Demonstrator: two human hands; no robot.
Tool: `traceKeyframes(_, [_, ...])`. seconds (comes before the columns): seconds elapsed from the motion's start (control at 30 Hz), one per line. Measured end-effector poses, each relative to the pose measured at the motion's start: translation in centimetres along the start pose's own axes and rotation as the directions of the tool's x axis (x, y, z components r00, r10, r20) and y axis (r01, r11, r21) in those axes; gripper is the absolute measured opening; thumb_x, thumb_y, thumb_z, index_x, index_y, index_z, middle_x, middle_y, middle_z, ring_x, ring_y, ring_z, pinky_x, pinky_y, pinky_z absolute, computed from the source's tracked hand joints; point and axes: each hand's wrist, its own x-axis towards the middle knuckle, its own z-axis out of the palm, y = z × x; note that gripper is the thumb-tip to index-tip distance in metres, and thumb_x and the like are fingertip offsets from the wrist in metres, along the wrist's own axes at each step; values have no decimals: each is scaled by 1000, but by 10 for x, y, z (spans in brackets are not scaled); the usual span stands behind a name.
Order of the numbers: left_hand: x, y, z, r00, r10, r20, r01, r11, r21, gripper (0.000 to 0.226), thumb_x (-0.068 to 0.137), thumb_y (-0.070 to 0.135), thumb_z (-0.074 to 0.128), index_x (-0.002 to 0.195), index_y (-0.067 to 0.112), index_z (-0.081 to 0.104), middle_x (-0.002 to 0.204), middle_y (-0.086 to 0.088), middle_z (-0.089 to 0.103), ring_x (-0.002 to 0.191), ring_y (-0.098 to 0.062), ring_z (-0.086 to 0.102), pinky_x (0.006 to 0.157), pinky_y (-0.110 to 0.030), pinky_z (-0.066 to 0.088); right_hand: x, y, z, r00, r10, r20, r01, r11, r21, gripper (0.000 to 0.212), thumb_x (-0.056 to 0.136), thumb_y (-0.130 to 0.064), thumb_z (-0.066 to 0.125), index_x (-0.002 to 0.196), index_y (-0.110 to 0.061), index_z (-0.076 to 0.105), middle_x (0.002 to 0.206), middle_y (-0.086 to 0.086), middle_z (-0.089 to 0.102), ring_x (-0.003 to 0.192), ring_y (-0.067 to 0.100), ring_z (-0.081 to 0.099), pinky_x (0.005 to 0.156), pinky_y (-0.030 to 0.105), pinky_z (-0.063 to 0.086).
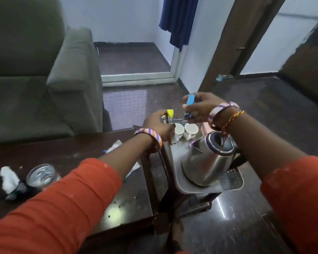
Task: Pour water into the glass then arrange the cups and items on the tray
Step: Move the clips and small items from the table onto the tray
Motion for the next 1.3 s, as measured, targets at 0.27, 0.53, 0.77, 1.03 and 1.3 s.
traceKeyframes(0.27, [96,-41,117,983,-173,-67,174,733,657,35,71,17,66,105,11,59,107,-20,66,98,-39,62,78,-36,50,136,61,-100,974,63,218,8,951,-308,41,83,-14,67,119,-2,54,84,7,62,66,18,59,53,23,54])
traceKeyframes(0.53, [125,-71,145,940,-340,-9,193,512,837,26,81,23,60,99,4,61,110,-20,63,100,-39,61,77,-38,50,205,130,-104,887,214,410,-57,931,-362,12,83,-13,67,87,-7,58,68,9,61,32,2,57,40,18,53])
traceKeyframes(0.77, [126,-89,154,909,-417,8,191,433,881,22,86,16,55,101,1,59,111,-20,64,103,-39,61,81,-39,51,222,160,-93,854,211,475,16,903,-430,45,71,-33,78,87,8,65,87,23,73,57,23,64,58,34,58])
traceKeyframes(1.03, [132,-97,164,885,-465,28,180,395,901,29,91,12,44,116,7,58,121,-19,60,113,-38,58,89,-43,49,232,188,-71,863,137,486,302,630,-715,52,66,-50,75,44,-17,43,48,-2,37,49,14,38,41,21,27])
traceKeyframes(1.3, [128,-79,129,949,-299,-101,255,538,804,27,86,18,53,110,22,65,108,-18,67,99,-40,63,81,-39,52,237,189,-38,752,161,639,575,312,-756,45,69,-37,77,96,-2,68,97,21,67,76,33,61,61,26,37])
